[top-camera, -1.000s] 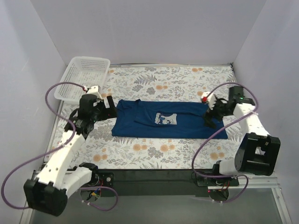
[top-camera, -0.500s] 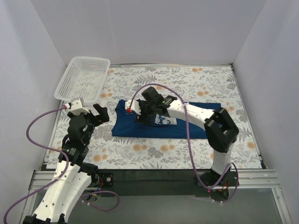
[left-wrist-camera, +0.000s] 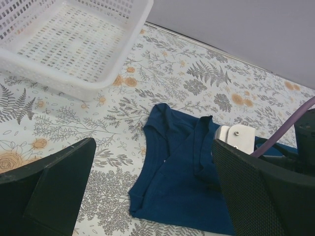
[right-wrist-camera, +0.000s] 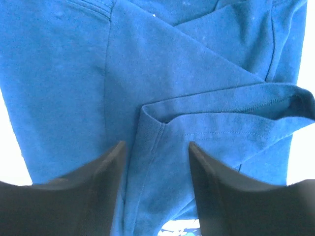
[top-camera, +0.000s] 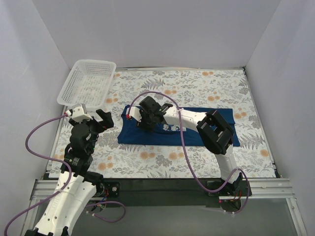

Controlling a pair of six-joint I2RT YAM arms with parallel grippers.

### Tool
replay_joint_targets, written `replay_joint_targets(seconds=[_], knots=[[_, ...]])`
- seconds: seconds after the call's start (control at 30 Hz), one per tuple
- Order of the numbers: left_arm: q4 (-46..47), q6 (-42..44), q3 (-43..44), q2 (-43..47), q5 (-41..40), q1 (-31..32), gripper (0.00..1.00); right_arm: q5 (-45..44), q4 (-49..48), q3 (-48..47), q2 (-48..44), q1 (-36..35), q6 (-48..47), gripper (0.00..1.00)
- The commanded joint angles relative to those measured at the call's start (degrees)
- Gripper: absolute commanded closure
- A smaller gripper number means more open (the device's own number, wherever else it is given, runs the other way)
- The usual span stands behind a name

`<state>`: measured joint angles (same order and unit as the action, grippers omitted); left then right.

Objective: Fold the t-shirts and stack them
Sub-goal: Fold the tshirt

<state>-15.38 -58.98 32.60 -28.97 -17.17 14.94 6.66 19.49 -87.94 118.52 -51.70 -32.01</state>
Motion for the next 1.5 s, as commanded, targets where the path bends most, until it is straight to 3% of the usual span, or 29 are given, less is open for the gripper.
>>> replay_joint_targets(seconds=[0.0, 0.3, 0.47, 0.67, 0.77, 0.83, 0.87, 0.9, 1.0, 1.13, 1.23, 1.3, 1.37, 1.47], knots=[[0.6, -0.2, -0.2, 0.9, -1.8, -0.3, 0.03, -1.2, -0.2, -2.8, 0.7, -0.2, 1.6, 0.54], [0.7, -0.3, -0.1, 1.0, -1.6, -0.3, 0.03, -0.9, -0.2, -1.5, -4.9, 2.0, 2.0, 0.89], [0.7, -0.3, -0.3, 1.0, -1.6, -0.3, 0.03, -1.4, -0.9, 0.3, -7.7, 6.6, 3.4, 0.98], [0.7, -0.3, -0.2, 0.7, -1.2, -0.3, 0.03, -4.5, -3.2, 3.7, -9.4, 11.9, 6.3, 0.99], [0.7, -0.3, -0.2, 0.5, -1.1, -0.3, 0.03, -7.9, -3.6, 4.1, -9.0, 13.9, 7.8, 0.95], [0.7, -0.3, -0.1, 0.4, -1.0, -0.3, 0.03, -9.4, -3.6, 3.7, -8.3, 15.0, 9.0, 0.86], [0.7, -0.3, -0.2, 0.3, -0.9, -0.3, 0.03, -9.2, -3.6, 3.8, -8.4, 15.9, 9.6, 0.74], [0.7, -0.3, -0.3, 0.2, -0.8, -0.3, 0.03, -8.4, -3.6, 4.2, -9.0, 16.2, 9.6, 0.52], [0.7, -0.3, -0.3, -0.2, -0.5, -0.3, 0.03, -8.3, -3.6, 5.8, -10.9, 16.8, 9.6, 0.36], [0.7, -0.3, -0.3, -1.7, 1.0, -0.3, 0.03, -7.1, -3.5, 7.3, -14.2, 18.9, 9.9, 0.35], [1.3, -0.8, -0.7, -5.0, 4.8, -0.3, 0.03, 1.6, -1.8, 9.4, -17.9, 22.2, 7.8, 0.33], [1.1, -2.2, -0.3, -8.5, 9.3, -0.3, 0.04, 11.9, -0.2, 11.1, -21.5, 25.7, 4.8, 0.33], [-1.6, -3.6, 2.3, -15.7, 12.5, -0.4, 0.12, 20.3, 1.6, 15.1, -24.2, 29.3, 4.1, 0.34], [-7.7, -6.7, 6.3, -26.4, 15.6, -0.3, 0.22, 22.3, 2.4, 21.2, -30.3, 33.9, 3.8, 0.34]])
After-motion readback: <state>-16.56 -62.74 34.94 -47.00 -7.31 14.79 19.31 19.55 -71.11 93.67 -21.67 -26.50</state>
